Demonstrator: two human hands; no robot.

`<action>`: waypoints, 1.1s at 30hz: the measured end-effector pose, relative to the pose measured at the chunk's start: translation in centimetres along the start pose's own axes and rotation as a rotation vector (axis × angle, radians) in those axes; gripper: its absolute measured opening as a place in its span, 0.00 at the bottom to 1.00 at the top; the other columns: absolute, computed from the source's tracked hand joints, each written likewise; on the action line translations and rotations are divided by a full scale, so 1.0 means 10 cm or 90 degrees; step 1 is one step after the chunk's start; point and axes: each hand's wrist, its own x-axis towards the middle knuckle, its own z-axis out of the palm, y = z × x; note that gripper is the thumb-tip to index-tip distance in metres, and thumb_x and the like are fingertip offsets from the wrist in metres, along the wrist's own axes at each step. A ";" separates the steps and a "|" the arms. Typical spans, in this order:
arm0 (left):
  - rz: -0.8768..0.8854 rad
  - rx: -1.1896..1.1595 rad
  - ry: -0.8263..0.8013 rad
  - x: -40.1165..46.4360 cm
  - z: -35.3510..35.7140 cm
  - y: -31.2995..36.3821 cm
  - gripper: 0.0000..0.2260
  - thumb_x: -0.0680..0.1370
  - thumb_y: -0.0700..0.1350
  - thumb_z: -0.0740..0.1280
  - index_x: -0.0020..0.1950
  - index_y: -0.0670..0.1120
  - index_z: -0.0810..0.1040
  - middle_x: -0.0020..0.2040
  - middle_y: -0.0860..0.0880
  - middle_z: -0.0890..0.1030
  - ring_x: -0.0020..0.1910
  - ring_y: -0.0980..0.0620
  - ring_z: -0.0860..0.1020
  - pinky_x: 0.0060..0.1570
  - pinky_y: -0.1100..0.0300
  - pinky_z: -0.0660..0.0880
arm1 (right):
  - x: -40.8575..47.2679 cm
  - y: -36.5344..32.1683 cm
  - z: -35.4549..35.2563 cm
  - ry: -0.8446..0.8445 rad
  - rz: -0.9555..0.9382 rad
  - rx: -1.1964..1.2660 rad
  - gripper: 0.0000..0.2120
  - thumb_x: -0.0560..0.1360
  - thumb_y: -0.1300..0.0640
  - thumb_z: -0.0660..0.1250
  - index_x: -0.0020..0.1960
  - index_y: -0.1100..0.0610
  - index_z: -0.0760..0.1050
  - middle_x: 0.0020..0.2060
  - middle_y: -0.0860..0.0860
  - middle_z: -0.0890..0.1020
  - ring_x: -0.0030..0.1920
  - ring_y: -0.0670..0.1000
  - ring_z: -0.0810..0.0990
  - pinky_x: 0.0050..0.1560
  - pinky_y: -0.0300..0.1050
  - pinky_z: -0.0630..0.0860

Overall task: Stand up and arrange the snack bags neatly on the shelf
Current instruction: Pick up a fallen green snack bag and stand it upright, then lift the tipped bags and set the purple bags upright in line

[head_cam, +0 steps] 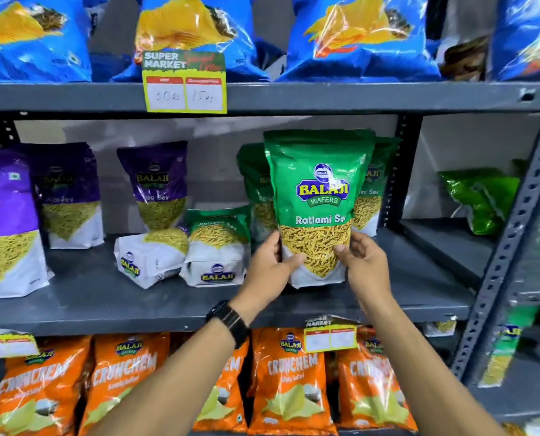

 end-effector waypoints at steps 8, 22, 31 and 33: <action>-0.037 0.018 -0.072 0.83 1.07 -0.24 0.22 0.77 0.36 0.72 0.71 0.45 0.75 0.69 0.41 0.83 0.70 0.42 0.80 0.73 0.38 0.74 | 0.81 0.28 -0.66 0.135 0.061 -0.031 0.17 0.80 0.70 0.67 0.68 0.63 0.76 0.62 0.62 0.84 0.62 0.60 0.83 0.71 0.64 0.75; -0.052 0.057 -0.024 0.46 0.46 -0.04 0.29 0.81 0.39 0.72 0.81 0.47 0.69 0.78 0.49 0.74 0.76 0.50 0.74 0.71 0.62 0.69 | 0.38 0.37 -0.64 0.219 0.035 -0.320 0.19 0.76 0.55 0.73 0.66 0.55 0.77 0.59 0.58 0.84 0.60 0.61 0.84 0.59 0.54 0.78; -0.040 0.411 0.330 -0.18 -1.19 0.11 0.14 0.80 0.48 0.71 0.65 0.50 0.83 0.60 0.46 0.87 0.58 0.43 0.85 0.59 0.50 0.78 | 0.11 0.19 0.57 -0.112 0.029 -0.252 0.15 0.78 0.56 0.74 0.63 0.57 0.80 0.49 0.53 0.87 0.48 0.54 0.85 0.49 0.48 0.82; -0.068 0.407 0.333 -0.23 -1.34 0.08 0.13 0.81 0.51 0.70 0.63 0.47 0.83 0.59 0.43 0.87 0.58 0.40 0.84 0.58 0.49 0.77 | 0.15 0.13 0.94 -0.181 0.146 -0.151 0.22 0.77 0.48 0.74 0.67 0.57 0.77 0.50 0.51 0.83 0.48 0.56 0.83 0.45 0.54 0.85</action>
